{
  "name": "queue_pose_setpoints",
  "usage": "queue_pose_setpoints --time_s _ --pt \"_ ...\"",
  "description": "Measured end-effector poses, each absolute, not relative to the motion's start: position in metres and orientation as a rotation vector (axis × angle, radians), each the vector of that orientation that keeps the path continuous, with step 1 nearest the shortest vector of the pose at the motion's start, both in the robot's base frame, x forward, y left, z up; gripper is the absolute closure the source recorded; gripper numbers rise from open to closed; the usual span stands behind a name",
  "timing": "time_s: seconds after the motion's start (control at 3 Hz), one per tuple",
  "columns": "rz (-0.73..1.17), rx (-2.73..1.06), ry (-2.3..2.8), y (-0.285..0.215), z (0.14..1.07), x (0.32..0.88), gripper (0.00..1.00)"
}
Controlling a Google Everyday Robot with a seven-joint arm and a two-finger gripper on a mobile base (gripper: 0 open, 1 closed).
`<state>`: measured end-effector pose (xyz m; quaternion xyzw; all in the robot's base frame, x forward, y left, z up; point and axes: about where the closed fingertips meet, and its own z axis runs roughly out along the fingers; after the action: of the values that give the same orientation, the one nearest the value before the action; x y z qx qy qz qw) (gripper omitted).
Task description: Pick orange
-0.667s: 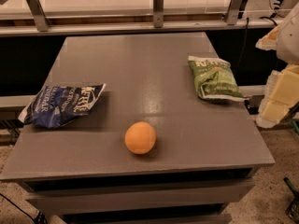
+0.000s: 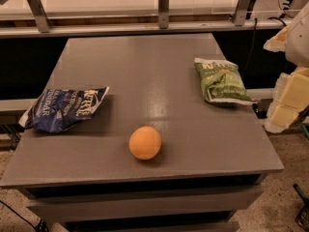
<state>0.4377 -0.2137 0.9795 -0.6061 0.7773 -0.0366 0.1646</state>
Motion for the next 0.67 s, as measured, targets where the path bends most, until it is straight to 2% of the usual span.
queue_pose_setpoints --time_s 0.67 --pt "-0.058 -1.866 2.087 -0.1876 0.9696 0.4226 0.00"
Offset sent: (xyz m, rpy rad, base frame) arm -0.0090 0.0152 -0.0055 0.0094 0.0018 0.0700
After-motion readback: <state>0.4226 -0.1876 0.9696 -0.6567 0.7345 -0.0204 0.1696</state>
